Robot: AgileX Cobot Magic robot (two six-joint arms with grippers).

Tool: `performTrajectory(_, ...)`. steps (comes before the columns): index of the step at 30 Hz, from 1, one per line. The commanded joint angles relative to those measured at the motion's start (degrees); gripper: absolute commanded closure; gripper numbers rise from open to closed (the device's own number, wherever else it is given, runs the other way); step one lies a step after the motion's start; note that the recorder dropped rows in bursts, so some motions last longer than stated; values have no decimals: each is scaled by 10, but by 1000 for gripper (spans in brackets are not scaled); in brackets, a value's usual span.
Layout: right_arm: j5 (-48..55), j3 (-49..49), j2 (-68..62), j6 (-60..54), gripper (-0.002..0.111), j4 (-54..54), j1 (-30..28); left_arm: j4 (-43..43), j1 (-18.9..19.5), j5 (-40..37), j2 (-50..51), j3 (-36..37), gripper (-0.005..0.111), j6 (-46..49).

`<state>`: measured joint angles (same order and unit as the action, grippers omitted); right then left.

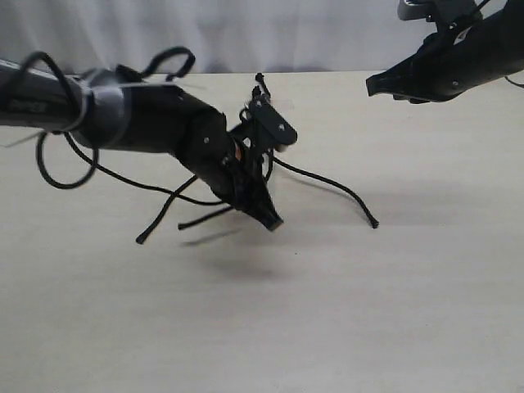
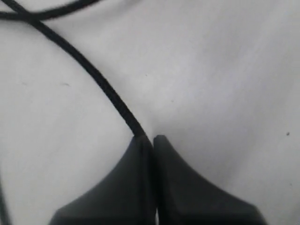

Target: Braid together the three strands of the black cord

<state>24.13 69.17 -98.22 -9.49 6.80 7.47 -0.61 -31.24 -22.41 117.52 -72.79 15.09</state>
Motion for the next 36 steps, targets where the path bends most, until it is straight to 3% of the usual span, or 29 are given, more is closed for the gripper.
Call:
performTrajectory(1,-3,-2,1,-4,104,-1,-2,62,51,-10,-37,0,107,-1)
performTrajectory(8,-3,-2,0,-4,104,0,-2,111,139,34,1,0,107,0)
performTrajectory(15,-17,-2,-20,-4,104,0,-2,111,162,59,54,0,107,0)
performTrajectory(21,-18,-2,-27,-4,104,4,-2,99,128,-10,59,0,107,0)
performTrajectory(25,-16,-2,-27,-4,104,12,0,84,44,-73,59,-2,107,18)
performTrajectory(26,-16,-2,-27,-4,104,14,0,59,6,-89,57,-17,107,37)
performTrajectory(28,-16,-2,-27,-4,104,14,0,55,-36,-107,43,-43,107,42)
performTrajectory(30,-16,-2,-27,-4,104,14,0,55,-39,-87,17,-46,107,8)
performTrajectory(36,-16,-2,-27,-4,104,14,0,55,36,-90,-22,-45,107,-45)
